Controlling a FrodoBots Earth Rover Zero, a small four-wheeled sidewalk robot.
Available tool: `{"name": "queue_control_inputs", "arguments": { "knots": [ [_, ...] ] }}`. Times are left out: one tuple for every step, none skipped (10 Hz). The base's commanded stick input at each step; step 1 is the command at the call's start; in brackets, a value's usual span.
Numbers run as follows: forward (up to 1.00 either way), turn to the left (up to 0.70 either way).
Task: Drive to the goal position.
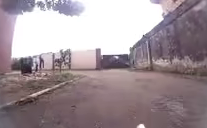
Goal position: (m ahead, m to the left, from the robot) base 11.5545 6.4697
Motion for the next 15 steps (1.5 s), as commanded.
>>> {"name": "queue_control_inputs", "arguments": {
  "knots": [
    [0.7,0.0],
    [0.7,0.0],
    [0.7,0.0],
    [0.7,0.0],
    [0.7,0.0],
    [0.7,-0.16],
    [0.7,-0.35],
    [0.7,-0.35],
    [0.7,-0.29],
    [0.7,-0.19],
    [0.7,-0.08],
    [0.7,0.0],
    [0.7,0.0],
    [0.7,0.0],
    [0.7,0.0]
  ]
}}
